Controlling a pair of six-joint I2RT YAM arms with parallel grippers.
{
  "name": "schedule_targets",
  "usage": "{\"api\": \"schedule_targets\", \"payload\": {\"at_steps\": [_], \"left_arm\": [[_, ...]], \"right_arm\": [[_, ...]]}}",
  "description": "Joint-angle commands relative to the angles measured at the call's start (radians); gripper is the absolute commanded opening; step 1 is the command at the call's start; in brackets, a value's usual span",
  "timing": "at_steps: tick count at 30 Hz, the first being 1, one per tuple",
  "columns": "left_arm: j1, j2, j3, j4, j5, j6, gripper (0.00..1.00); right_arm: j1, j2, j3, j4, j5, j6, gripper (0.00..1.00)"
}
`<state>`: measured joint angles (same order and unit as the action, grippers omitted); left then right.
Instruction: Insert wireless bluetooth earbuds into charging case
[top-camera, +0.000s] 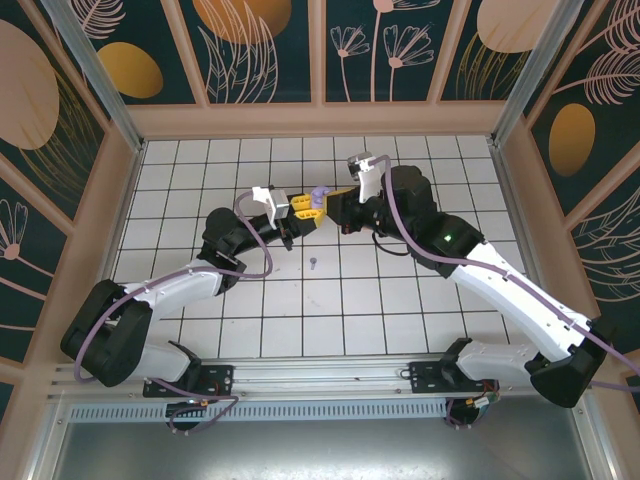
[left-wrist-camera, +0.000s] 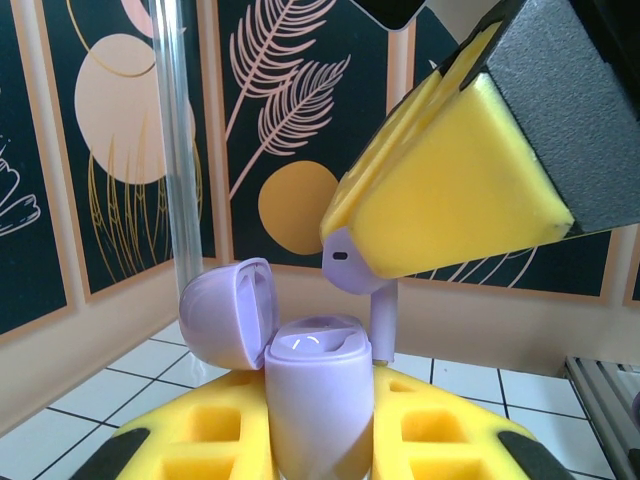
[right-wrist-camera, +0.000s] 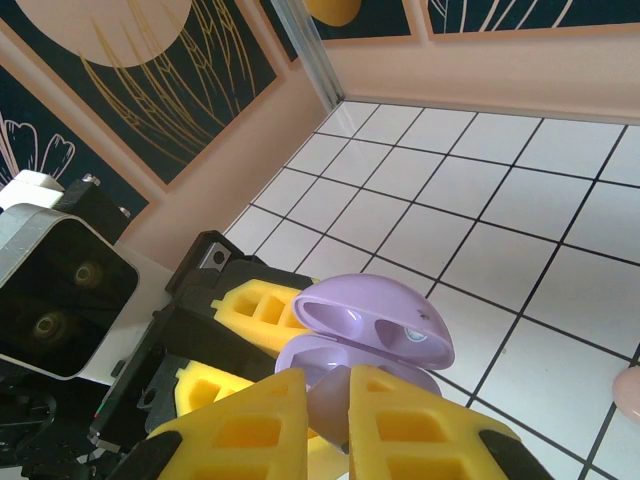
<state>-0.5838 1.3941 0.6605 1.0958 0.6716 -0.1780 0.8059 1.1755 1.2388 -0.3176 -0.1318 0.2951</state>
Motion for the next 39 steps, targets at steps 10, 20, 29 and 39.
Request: {"api": "schedule_targets", "payload": {"at_steps": [10,20,29,39], "left_arm": [[-0.006,-0.024,0.014,0.029,0.001,-0.005,0.00],[-0.005,-0.035,0.021,0.017,0.002,0.002,0.00],[-0.005,-0.042,0.027,0.014,0.007,0.000,0.00],[-0.005,-0.037,0.029,0.014,0.006,0.000,0.00]], "right_arm": [[0.001,-0.034,0.089,0.021,-0.022,0.007,0.13],[-0.006,-0.011,0.057,0.026,-0.012,0.004,0.13],[-0.025,-0.001,0.012,0.040,-0.032,0.013,0.13],[-0.022,0.023,-0.005,0.057,-0.080,0.026,0.12]]}}
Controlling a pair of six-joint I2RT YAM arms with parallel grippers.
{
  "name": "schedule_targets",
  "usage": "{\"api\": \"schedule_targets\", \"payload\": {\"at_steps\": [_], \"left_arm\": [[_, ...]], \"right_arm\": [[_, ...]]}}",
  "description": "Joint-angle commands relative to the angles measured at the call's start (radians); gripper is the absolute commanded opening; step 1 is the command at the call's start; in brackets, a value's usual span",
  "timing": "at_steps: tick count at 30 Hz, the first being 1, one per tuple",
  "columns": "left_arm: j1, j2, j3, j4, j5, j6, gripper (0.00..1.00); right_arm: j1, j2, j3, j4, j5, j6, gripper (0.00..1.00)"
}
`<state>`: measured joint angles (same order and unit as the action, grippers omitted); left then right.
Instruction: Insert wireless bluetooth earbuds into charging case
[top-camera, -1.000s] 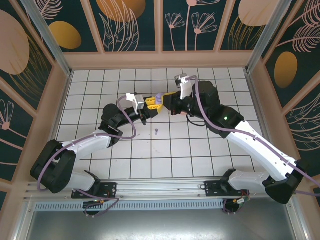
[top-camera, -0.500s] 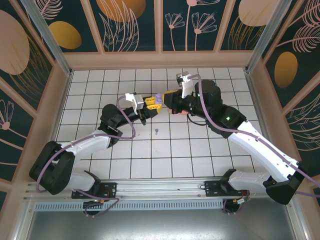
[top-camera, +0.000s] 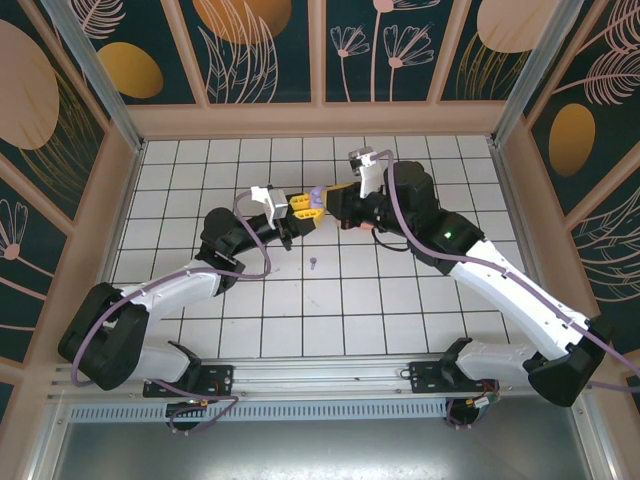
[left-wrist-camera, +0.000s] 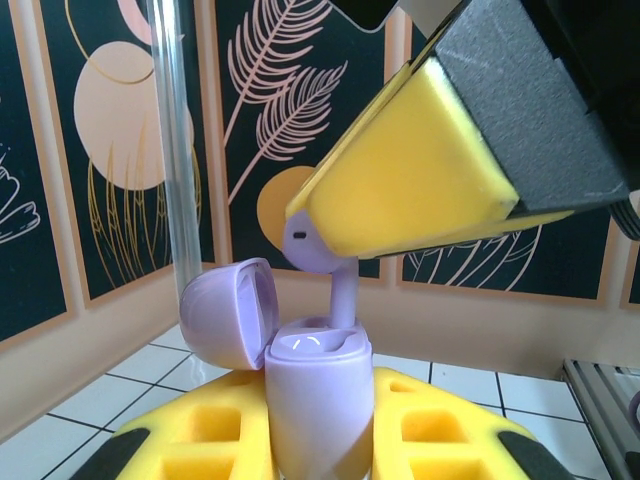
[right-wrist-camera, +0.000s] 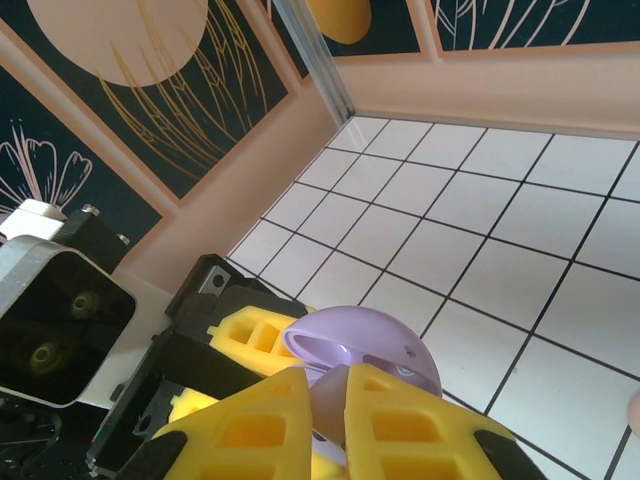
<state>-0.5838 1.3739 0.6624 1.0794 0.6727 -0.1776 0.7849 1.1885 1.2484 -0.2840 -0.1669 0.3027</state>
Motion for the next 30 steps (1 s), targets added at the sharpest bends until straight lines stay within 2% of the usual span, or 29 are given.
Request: {"api": "schedule_targets", "payload": {"at_steps": [1,19,20,21,23,25,28,30], "left_arm": [[-0.005,-0.015,0.029,0.030,0.006,0.000,0.00],[-0.005,-0.002,0.042,-0.010,-0.009,0.000,0.00],[-0.006,-0.002,0.040,-0.011,-0.009,0.000,0.00],[-0.005,-0.003,0.041,-0.011,-0.009,0.000,0.00],[-0.006,-0.001,0.037,-0.010,-0.010,0.000,0.00],[-0.007,0.002,0.037,-0.006,-0.011,-0.005,0.00],[-0.006,0.002,0.031,0.003,-0.012,-0.007,0.00],[-0.007,0.004,0.028,0.013,-0.013,-0.008,0.00]], "right_arm": [[0.000,0.010,-0.013,0.022,-0.047,0.018,0.12],[0.028,0.072,0.030,-0.060,0.010,-0.004,0.13],[0.028,0.069,0.034,-0.059,0.013,-0.001,0.16],[0.029,0.064,0.039,-0.060,0.019,0.003,0.24],[0.028,0.043,0.055,-0.062,0.038,0.013,0.46],[0.027,0.015,0.076,-0.069,0.064,0.022,0.59],[0.021,-0.038,0.103,-0.075,0.101,0.036,0.70],[0.017,-0.064,0.118,-0.085,0.130,0.046,0.73]]}}
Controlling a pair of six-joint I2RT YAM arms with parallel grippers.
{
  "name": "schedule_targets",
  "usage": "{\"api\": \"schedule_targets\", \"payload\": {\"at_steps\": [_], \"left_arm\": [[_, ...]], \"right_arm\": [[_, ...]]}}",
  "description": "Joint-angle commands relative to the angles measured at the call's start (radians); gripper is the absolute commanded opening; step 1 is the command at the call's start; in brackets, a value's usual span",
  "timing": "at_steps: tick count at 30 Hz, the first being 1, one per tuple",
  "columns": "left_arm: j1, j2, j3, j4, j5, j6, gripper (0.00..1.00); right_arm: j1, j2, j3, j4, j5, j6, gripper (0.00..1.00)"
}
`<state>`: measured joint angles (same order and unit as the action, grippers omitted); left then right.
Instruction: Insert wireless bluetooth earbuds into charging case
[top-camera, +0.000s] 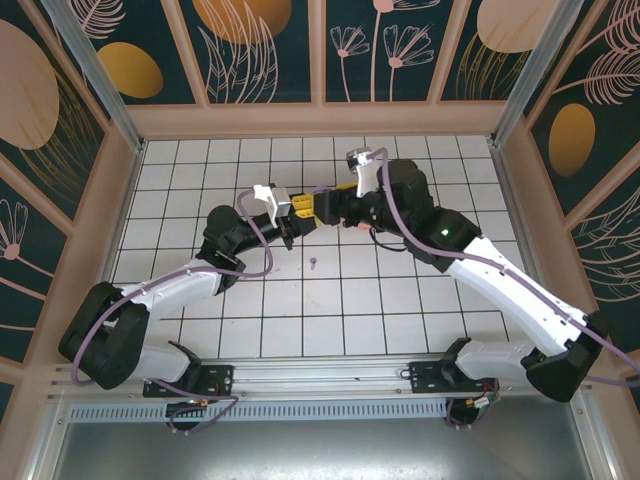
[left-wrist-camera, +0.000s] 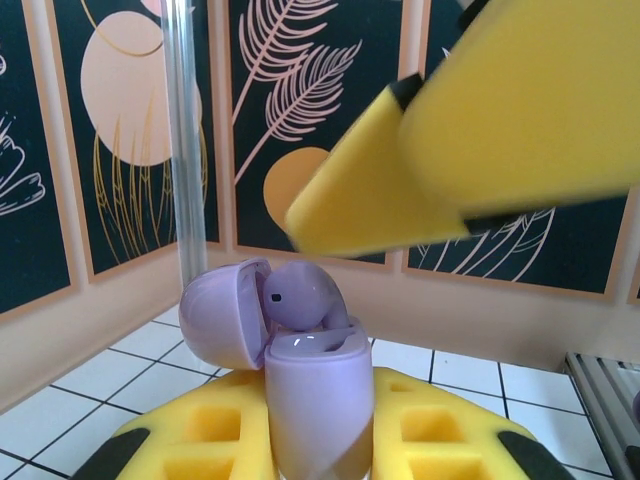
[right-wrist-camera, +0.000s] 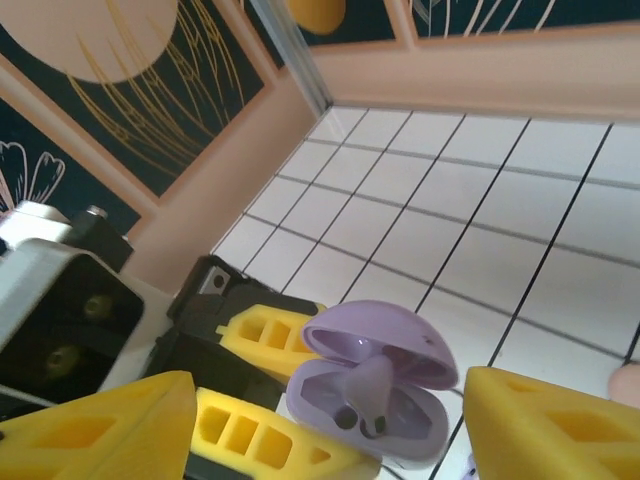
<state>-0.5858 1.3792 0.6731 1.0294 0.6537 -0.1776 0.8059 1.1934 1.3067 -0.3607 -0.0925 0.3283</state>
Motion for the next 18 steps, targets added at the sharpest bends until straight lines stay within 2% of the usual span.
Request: {"api": "schedule_targets", "payload": {"at_steps": [1,4,7,18], "left_arm": [[-0.004,0.000,0.016,0.068,0.007,-0.010,0.00],[-0.005,0.002,0.016,0.072,0.004,-0.010,0.00],[-0.005,0.000,0.014,0.072,-0.002,-0.007,0.00],[-0.004,-0.011,0.016,0.059,-0.009,0.007,0.00]], "right_arm": [[-0.005,-0.078,0.067,-0.017,0.072,0.025,0.73],[-0.007,-0.076,0.083,-0.057,0.126,0.039,0.73],[-0.007,-0.046,0.094,-0.103,0.164,0.053,0.69],[0.005,0.053,0.108,-0.160,0.140,0.026,0.70]]}}
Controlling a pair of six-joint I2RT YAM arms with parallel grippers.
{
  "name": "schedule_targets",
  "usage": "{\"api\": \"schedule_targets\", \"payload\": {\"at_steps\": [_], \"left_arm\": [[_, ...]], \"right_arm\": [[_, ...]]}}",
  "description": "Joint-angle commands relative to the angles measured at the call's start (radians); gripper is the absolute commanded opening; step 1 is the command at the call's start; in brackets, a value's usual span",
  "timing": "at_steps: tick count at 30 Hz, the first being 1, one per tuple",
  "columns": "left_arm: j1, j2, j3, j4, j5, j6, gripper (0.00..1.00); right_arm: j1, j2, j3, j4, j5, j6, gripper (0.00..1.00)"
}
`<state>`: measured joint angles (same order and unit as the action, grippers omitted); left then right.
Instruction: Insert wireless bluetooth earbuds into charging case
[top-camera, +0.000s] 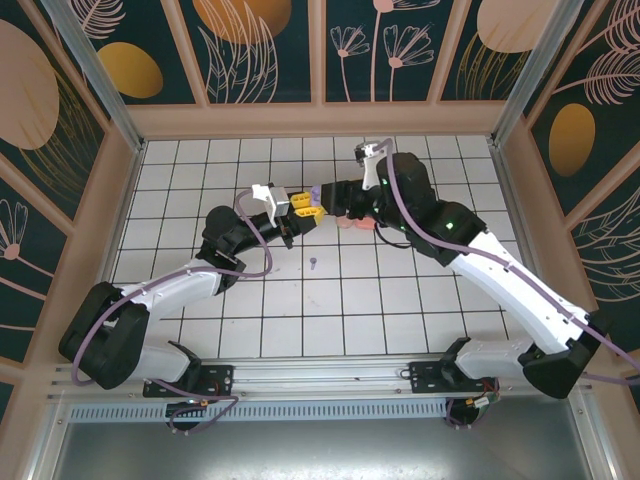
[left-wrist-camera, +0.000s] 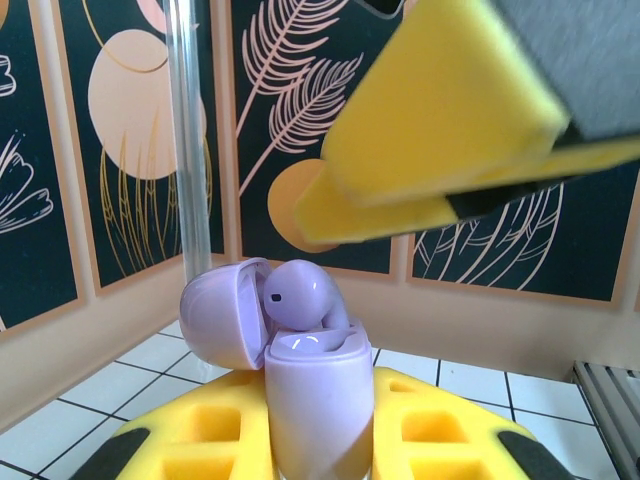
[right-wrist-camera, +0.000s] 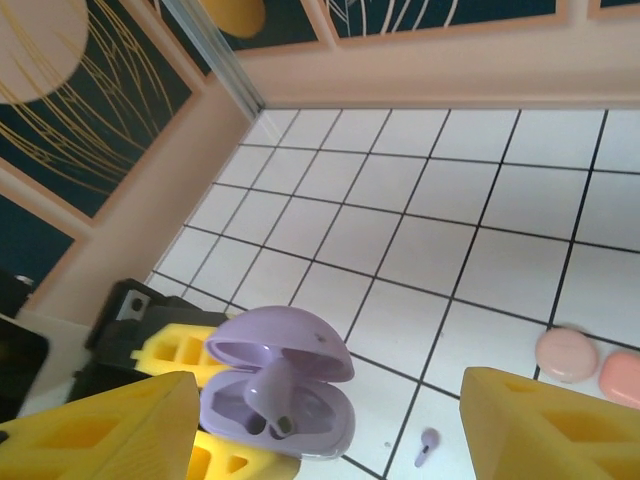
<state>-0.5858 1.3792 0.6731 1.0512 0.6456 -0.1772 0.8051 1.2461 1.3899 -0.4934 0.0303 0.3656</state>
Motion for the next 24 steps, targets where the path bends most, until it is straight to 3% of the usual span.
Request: {"api": "schedule_targets", "payload": {"at_steps": [1,16,24], "left_arm": [[-0.003,-0.011,0.016,0.035,0.000,0.007,0.00],[-0.005,-0.014,0.025,0.029,0.003,0.007,0.00],[-0.005,-0.014,0.026,0.029,0.001,0.005,0.00]], "right_arm": [[0.007,0.004,0.025,-0.027,0.018,-0.014,0.70],[0.009,0.043,0.012,-0.034,0.029,-0.025,0.70],[-0.004,0.029,0.007,-0.063,0.112,0.016,0.67]]}}
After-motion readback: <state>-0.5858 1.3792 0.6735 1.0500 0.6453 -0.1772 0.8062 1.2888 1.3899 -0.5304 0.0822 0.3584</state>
